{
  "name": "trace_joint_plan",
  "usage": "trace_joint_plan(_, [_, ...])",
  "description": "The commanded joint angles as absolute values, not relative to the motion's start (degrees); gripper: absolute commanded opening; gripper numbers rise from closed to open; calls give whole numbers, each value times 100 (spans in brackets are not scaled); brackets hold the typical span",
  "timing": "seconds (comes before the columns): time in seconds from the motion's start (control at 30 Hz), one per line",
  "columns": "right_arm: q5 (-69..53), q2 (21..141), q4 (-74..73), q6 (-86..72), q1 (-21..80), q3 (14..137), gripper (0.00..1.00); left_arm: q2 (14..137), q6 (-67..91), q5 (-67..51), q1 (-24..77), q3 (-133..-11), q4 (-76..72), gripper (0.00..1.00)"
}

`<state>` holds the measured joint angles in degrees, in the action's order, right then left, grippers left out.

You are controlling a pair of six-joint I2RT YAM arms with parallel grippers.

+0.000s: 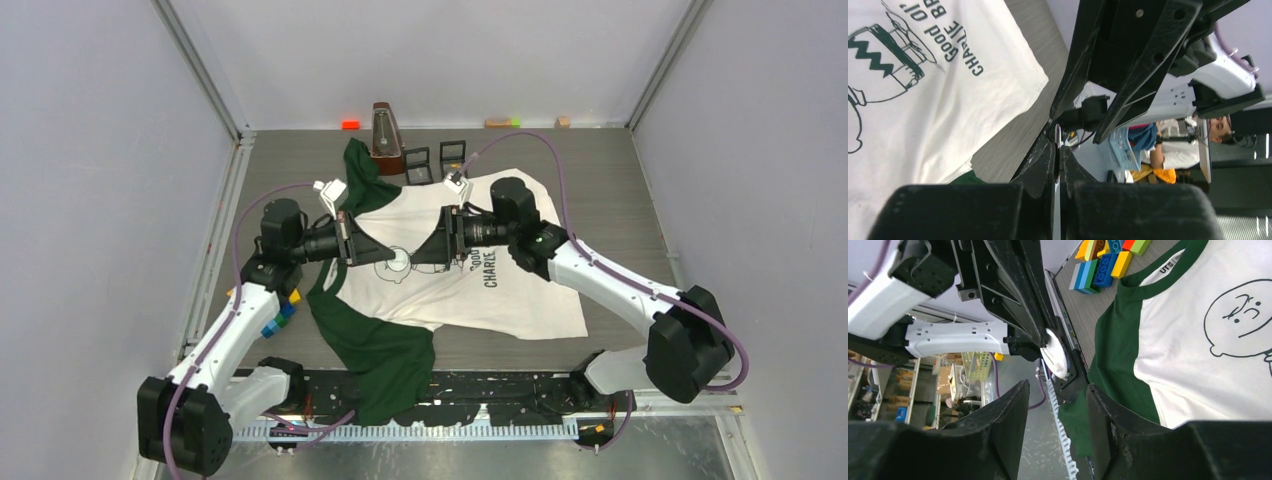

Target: Pin the brooch onto the clothing

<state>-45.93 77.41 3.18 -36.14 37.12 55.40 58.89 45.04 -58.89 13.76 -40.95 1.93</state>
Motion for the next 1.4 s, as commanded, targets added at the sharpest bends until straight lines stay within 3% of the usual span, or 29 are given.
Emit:
trace_joint_plan(0.0, [-4360,7750,1579,-4347,3788,5214,51,5394,5495,-4972,1380,-3625,-1288,0])
trace_joint_plan(0.2, [-3947,7831,2557,-5183,3921,4929,51,5054,5880,-4458,1389,-3341,-1632,0])
trace_joint_plan(0.47, [-3371,8119,3310,-5604,4277,4917,42,4530,6333,-3806,1397,-3016,-1930,0])
trace_joint_plan(0.93, [-2916,8292,4360,-6204,4277,4640,29,4364,6565,-3741,1399,-2864,-2232,0])
trace_joint_plan(1.27, [-2834,8223,4387,-6087,4280,4658,3,4283,6627,-3657,1400,-2760,-2174,0])
trace_joint_plan(1.37, [-2829,8151,4281,-5985,4264,4677,1,4308,6621,-3677,1402,-2775,-2118,2])
